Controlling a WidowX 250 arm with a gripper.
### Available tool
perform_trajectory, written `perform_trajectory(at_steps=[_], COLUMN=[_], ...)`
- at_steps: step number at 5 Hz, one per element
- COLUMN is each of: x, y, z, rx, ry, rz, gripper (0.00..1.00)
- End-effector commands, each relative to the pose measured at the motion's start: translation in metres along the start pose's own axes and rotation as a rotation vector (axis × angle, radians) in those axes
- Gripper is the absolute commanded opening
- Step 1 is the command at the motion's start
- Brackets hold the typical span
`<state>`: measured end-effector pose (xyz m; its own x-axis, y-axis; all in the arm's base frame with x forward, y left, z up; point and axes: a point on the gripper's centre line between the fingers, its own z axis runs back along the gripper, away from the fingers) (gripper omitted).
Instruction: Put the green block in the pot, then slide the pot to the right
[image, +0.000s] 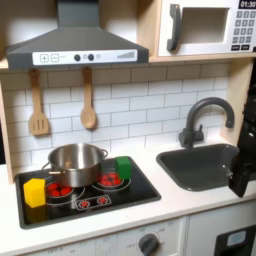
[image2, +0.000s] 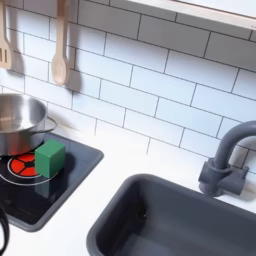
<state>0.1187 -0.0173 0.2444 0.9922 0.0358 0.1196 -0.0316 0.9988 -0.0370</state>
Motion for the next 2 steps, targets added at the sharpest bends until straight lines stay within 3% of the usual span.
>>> perform_trajectory(at_steps=[1,2], x=[0.000,0.013], y=[0.000,0.005], z=[0.000,-0.004], rx=[0.000,0.013], ry=[-0.003,0.003], rz=[0.000,0.012], gripper=[1.00,1.00])
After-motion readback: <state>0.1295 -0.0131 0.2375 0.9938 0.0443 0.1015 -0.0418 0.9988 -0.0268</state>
